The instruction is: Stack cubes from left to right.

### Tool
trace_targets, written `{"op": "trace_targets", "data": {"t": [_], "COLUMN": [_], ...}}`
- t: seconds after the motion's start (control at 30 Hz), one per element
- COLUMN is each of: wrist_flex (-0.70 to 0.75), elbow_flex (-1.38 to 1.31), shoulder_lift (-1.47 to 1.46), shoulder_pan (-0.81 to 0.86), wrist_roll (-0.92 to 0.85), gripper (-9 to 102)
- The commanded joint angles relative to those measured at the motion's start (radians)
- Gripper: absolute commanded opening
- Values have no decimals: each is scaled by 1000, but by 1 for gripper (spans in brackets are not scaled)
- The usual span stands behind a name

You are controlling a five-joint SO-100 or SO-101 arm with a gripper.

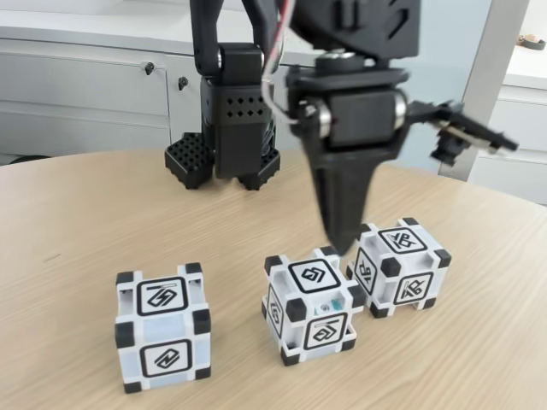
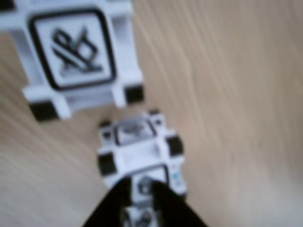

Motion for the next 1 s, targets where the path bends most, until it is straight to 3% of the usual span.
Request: {"op": "trace_targets", "data": {"t": [0.0, 0.23, 0.43, 0.63, 0.97], "wrist_flex": [-8, -8, 12, 183, 187], "elbow_flex": [-49, -37, -34, -48, -80], "shoulder_lift": [3, 3, -14, -17, -198], "shoulder_pan": [-110, -276, -301, -299, -285], "wrist_roll": [32, 117, 126, 141, 127], "gripper": [9, 28, 30, 33, 31]}}
